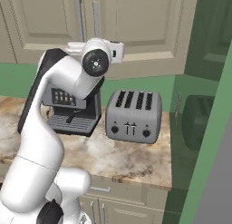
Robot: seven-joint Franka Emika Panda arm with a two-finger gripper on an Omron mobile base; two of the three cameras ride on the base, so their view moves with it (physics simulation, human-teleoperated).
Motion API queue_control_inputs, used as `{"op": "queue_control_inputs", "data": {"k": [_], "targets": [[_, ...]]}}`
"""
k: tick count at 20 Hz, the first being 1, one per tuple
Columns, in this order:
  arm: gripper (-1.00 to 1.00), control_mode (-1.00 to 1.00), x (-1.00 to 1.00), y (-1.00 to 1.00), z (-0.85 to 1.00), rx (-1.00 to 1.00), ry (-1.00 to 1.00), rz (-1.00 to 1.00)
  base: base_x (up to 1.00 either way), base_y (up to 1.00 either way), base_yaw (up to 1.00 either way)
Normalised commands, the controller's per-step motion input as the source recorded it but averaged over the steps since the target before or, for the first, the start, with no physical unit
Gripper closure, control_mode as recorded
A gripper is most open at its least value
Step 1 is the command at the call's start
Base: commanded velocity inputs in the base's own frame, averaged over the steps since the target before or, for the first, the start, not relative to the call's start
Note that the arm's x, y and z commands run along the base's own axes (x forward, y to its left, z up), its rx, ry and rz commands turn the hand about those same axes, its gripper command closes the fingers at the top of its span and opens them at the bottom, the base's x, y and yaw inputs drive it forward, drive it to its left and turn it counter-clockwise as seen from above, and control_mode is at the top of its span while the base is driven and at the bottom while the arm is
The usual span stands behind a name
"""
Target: Move the bowls from the cabinet to the plates on the dining table.
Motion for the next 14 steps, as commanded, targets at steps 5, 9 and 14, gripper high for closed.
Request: {"op": "queue_control_inputs", "data": {"k": [5, 9, 14], "targets": [[-1.00, -1.00, -0.50, -0.12, 0.21, 0.06, -0.09, 0.06, 0.00, 0.00, 0.00], [-1.00, -1.00, -0.21, -0.01, 0.17, 0.00, 0.00, 0.00, 0.00, 0.00, 0.00], [-1.00, -1.00, -0.19, 0.01, 0.12, 0.00, 0.00, 0.00, 0.00, 0.00, 0.00]]}}
